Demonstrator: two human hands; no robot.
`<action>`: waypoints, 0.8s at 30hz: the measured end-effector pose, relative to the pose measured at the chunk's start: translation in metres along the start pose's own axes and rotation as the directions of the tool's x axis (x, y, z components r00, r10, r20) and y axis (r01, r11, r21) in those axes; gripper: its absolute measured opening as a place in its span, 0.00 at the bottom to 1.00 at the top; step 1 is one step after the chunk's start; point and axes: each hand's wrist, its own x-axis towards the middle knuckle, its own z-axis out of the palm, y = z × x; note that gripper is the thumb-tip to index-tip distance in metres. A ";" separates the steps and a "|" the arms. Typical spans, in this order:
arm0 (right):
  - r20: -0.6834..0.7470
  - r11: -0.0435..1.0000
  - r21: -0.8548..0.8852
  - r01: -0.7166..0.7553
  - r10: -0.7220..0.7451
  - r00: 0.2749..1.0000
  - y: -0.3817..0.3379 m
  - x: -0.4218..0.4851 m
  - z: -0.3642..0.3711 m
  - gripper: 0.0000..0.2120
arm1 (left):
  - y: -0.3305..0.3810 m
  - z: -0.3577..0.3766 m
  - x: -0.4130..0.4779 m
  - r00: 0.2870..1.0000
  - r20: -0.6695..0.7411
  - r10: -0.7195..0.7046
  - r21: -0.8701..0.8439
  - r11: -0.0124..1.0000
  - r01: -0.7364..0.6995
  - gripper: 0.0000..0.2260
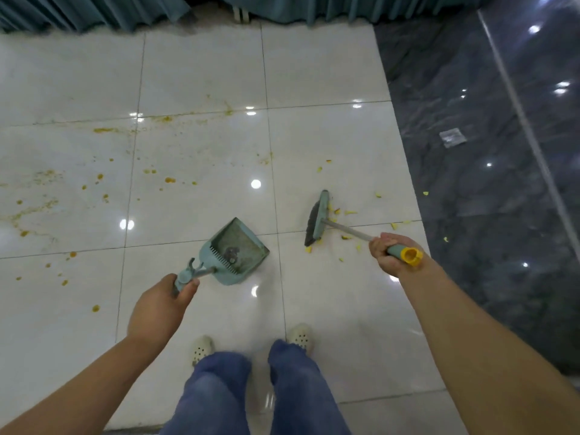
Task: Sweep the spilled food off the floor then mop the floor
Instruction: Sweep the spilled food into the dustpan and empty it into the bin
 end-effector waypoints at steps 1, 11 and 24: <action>-0.001 1.000 -0.003 0.007 -0.007 1.000 -0.017 -0.004 -0.009 0.23 | 0.013 0.006 -0.002 1.000 0.000 0.019 0.015 1.000 -0.019 0.16; 0.035 0.997 -0.080 -0.020 0.022 0.999 -0.071 -0.095 -0.047 0.07 | 0.093 0.031 -0.003 0.994 -0.008 0.111 0.070 0.991 -0.110 0.15; -0.114 0.938 -0.293 -0.184 0.157 0.981 -0.055 -0.053 -0.069 0.09 | 0.118 0.029 0.020 0.992 0.012 0.127 0.054 0.990 -0.128 0.15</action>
